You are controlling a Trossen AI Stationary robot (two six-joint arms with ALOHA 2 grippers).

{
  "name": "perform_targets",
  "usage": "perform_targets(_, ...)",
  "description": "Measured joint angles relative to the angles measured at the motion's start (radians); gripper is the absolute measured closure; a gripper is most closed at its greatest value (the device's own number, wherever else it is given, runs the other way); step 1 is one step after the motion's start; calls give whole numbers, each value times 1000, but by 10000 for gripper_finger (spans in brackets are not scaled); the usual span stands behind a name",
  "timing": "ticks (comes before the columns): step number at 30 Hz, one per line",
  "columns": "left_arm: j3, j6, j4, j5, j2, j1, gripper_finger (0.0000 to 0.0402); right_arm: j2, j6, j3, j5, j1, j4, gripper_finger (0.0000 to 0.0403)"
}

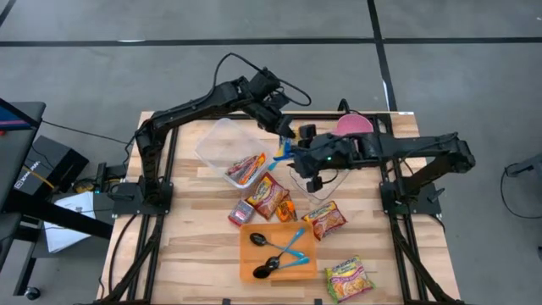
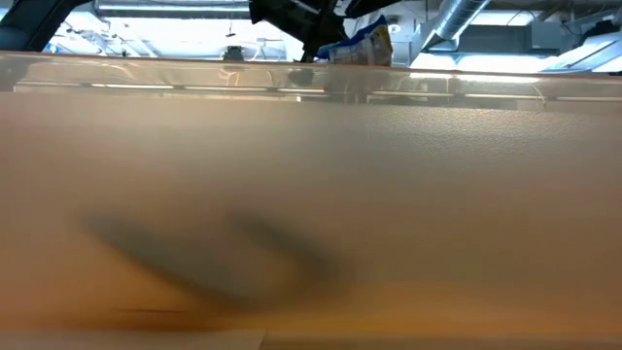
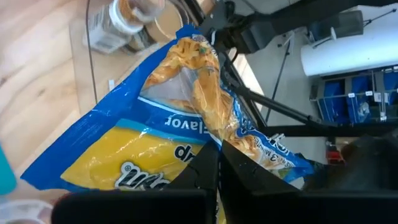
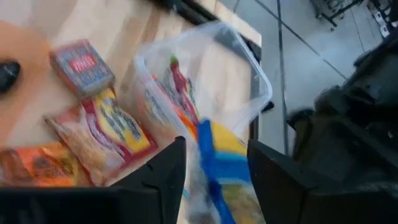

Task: Pick & Place Food Item
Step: Put the blue noodle pack into the transparent container

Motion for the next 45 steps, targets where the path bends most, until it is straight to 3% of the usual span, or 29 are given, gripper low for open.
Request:
perform_targets(10, 0, -10, 6, 40, 0, 0, 401, -11, -2, 2, 24, 8, -115, 242)
perform_targets(26, 0, 0, 4, 82, 0, -19, 401, -14, -54, 2, 116, 31, -136, 245)
perform_targets(34, 0, 91, -6, 141, 0, -16, 401, -147, 8, 1, 122, 42, -167, 245)
perform_targets(41, 0, 182, 60, 311, 0, -23, 401, -242, 66, 1, -7, 48, -162, 246)
perform_targets(45, 1, 149, 163, 430, 0, -36, 401, -226, 44, 1, -11, 64, -170, 246)
